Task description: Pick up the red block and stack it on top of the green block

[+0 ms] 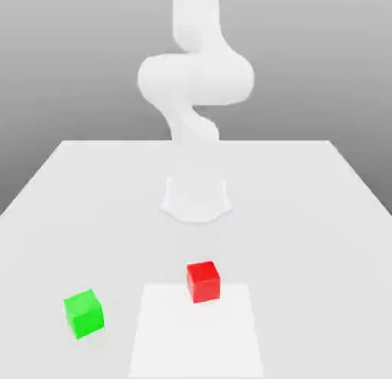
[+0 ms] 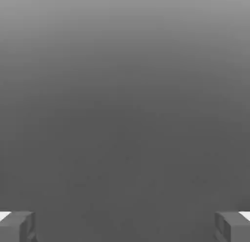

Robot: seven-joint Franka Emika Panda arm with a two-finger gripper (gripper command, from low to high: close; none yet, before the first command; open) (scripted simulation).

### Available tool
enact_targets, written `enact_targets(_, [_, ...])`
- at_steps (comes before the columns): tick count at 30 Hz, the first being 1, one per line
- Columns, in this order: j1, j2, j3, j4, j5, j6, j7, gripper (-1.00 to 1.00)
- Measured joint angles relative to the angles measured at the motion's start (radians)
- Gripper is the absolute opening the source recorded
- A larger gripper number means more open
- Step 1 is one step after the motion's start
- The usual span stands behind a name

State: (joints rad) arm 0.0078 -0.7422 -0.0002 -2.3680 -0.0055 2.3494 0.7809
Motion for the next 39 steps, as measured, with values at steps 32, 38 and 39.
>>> enact_targets(32, [0.048, 0.880, -0.009, -0.562, 0.021, 0.718, -0.234, -1.00])
enact_targets(38, [0.039, 0.675, -0.006, -0.591, 0.003, 0.542, -0.221, -1.00])
enact_targets(39, [0.039, 0.639, -0.006, -0.596, 0.002, 0.512, -0.221, -1.00])
